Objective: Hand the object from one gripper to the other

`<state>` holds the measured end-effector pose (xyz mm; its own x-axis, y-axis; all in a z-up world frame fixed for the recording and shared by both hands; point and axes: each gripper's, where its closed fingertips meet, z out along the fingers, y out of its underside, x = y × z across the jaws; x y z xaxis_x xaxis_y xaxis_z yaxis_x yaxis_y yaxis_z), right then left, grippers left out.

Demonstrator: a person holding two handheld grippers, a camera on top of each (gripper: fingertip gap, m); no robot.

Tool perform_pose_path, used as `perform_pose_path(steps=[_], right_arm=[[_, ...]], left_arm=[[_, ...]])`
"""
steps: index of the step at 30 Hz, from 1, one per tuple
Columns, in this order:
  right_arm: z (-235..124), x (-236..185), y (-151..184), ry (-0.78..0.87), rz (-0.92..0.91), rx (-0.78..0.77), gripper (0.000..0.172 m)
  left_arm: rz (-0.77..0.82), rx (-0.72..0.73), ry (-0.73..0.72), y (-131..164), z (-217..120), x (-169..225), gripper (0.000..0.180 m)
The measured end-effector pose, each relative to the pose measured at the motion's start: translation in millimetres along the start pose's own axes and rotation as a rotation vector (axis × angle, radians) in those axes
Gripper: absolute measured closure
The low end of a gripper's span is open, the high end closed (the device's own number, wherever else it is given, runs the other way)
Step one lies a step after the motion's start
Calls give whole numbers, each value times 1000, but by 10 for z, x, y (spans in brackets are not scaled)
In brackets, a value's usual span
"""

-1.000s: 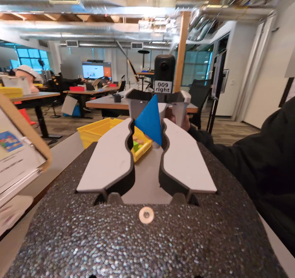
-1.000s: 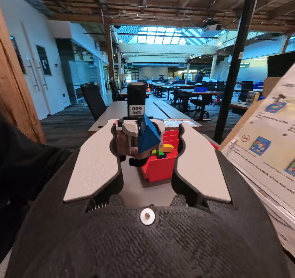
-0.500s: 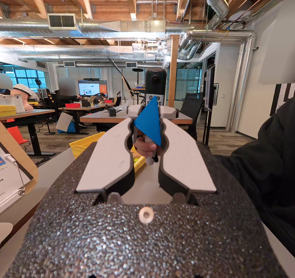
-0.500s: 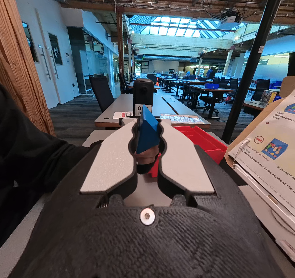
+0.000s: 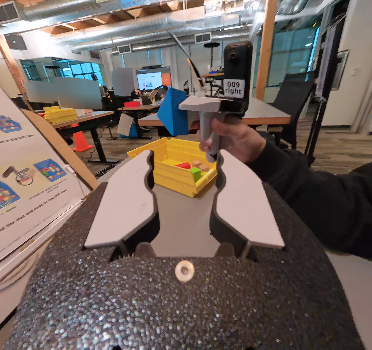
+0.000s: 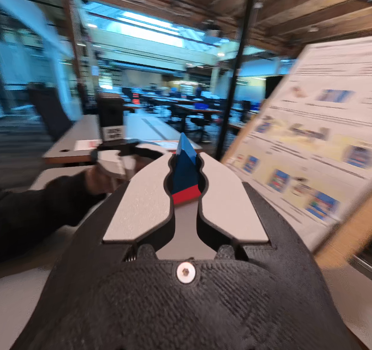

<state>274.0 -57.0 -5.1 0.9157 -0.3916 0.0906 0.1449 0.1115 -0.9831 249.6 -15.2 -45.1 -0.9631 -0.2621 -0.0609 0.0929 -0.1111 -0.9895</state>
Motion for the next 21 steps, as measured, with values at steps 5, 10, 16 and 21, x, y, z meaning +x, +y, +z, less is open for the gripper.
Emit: perform_pose_path(steps=[5, 10, 16, 21], right_arm=[[-1186, 1250, 478, 701, 28, -282, 152], [-2105, 1704, 1112, 998, 218, -451, 152], [-2538, 1835, 1622, 1114, 237, -643, 152], [-2557, 1859, 1602, 1143, 230, -621, 148]], left_arm=[[7, -106, -101, 174, -7, -176, 124], [-55, -131, -116, 274, 4, -248, 130], [-60, -174, -117, 375, 31, -249, 131], [-59, -214, -109, 456, 49, -235, 131]])
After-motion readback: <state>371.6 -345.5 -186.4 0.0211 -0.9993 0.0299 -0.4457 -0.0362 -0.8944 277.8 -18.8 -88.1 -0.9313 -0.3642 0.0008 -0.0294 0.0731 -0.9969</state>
